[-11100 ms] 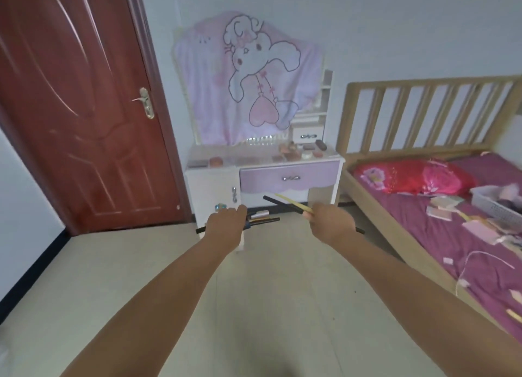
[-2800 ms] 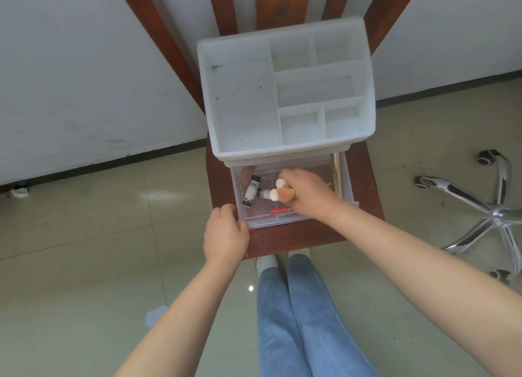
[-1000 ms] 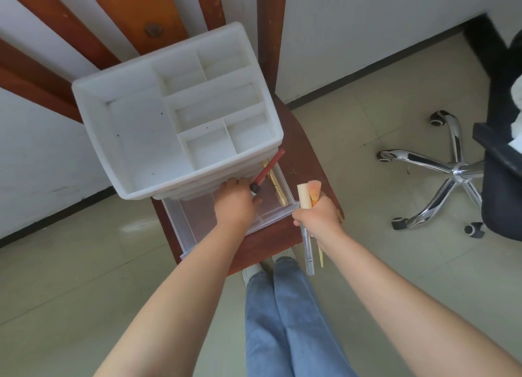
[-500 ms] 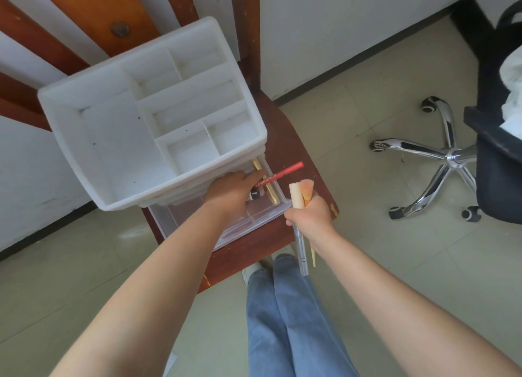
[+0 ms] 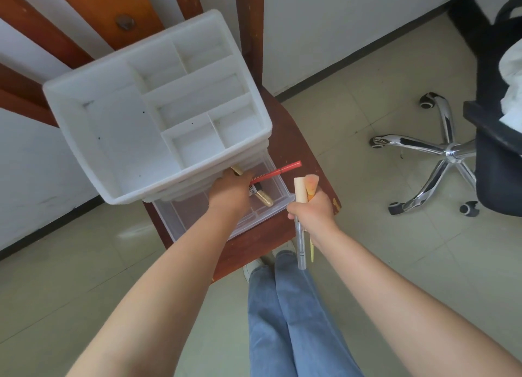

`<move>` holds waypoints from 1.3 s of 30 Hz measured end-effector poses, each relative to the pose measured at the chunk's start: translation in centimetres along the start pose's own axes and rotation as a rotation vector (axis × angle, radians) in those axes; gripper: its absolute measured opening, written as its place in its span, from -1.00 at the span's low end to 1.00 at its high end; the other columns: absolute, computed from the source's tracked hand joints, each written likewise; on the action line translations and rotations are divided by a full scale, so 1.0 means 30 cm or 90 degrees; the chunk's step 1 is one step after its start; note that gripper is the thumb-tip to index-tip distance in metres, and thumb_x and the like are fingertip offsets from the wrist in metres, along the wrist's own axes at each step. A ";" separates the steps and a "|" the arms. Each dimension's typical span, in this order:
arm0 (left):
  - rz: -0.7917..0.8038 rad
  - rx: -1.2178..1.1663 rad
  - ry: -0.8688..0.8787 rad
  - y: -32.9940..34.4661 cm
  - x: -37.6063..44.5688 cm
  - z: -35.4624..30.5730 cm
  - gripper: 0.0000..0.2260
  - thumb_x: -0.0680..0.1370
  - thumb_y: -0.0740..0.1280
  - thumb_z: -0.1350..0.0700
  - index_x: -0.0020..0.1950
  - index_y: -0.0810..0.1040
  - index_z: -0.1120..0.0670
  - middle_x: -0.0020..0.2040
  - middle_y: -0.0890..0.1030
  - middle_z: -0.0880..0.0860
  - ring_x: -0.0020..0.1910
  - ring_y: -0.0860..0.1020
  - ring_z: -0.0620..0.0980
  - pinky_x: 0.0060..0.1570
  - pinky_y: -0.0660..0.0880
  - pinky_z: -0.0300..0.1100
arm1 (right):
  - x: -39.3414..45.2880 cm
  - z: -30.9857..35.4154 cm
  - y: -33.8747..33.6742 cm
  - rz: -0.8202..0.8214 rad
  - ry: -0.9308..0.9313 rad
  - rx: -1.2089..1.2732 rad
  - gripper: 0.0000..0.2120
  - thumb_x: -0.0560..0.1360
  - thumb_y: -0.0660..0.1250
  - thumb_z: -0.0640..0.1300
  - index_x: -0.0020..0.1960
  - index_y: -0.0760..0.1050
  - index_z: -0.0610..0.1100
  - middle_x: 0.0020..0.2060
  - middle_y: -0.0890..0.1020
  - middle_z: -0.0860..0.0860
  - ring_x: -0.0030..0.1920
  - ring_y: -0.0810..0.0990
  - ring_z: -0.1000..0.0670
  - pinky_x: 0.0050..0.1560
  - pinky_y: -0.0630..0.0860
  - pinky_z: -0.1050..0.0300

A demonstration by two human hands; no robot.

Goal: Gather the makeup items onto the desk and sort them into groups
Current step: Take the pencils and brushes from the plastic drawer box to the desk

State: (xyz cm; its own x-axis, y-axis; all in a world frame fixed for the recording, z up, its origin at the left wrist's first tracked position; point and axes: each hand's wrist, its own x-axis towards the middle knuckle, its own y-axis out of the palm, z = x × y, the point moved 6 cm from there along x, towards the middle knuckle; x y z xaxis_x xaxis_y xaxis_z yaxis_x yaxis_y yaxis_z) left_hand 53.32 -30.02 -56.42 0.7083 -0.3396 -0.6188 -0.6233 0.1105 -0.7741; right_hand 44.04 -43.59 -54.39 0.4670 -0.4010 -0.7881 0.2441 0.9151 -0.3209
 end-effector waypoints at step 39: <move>-0.101 -0.268 -0.321 0.012 -0.675 0.471 -0.72 0.51 0.23 0.12 0.22 0.38 0.06 0.06 0.41 0.20 -0.16 0.42 0.15 -0.28 0.33 -0.10 | -0.228 0.236 0.450 0.100 -0.607 -1.096 -0.68 0.40 0.27 -0.31 0.16 0.39 -0.20 0.13 0.43 -0.16 0.02 0.53 -0.21 -0.13 0.34 0.03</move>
State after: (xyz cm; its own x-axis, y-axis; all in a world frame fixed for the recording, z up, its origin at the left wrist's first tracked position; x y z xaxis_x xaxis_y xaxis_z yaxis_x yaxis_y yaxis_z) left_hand 43.44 -9.91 -46.06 0.8064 0.1665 -0.5674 -0.5026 -0.3126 -0.8060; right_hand 50.15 -28.79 -49.60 0.7674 0.3215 -0.5547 -0.5042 -0.2318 -0.8319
